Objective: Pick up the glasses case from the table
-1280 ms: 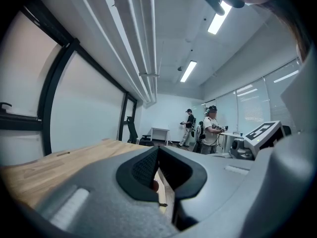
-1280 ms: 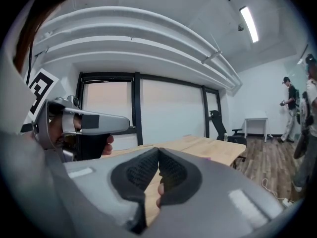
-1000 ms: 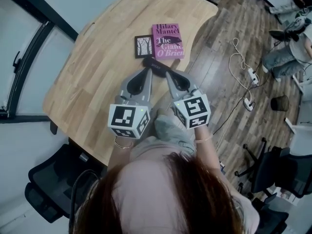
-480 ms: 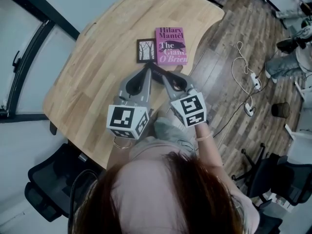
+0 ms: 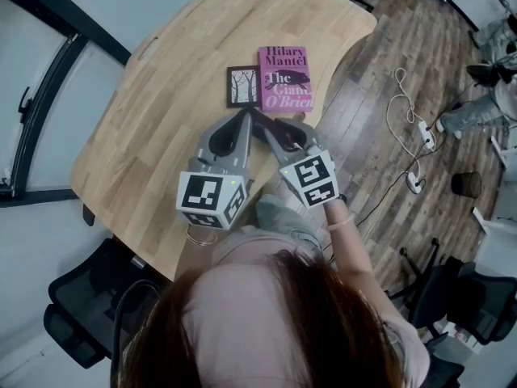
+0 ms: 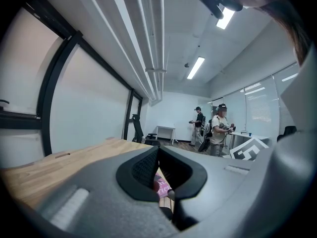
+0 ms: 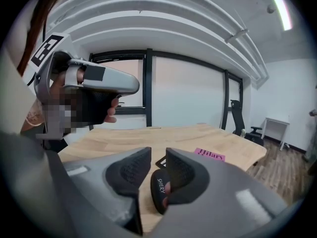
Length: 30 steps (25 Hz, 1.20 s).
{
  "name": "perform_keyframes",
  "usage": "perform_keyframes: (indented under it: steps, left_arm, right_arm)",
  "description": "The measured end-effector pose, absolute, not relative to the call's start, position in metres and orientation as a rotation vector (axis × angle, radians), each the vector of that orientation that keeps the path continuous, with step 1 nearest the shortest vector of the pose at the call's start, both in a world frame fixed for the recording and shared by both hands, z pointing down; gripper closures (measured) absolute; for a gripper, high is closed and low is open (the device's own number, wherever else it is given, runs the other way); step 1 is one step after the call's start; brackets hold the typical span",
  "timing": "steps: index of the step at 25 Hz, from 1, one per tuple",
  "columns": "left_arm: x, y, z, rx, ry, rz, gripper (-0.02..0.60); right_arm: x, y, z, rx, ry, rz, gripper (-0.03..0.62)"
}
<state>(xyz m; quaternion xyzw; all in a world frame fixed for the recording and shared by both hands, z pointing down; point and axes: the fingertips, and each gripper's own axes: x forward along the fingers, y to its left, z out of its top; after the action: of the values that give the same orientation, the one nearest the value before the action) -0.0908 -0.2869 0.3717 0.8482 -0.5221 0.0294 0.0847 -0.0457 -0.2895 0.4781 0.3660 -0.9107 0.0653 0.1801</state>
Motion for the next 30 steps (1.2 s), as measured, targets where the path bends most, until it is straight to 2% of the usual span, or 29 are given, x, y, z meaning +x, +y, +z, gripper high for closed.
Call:
perform_keyframes:
  steps: [30]
  left_arm:
    - [-0.094,-0.338,0.401,2.468,-1.562,0.132,0.572]
  right_arm:
    - [-0.064,-0.319,0.571,0.742,-2.44,0.171,0.359]
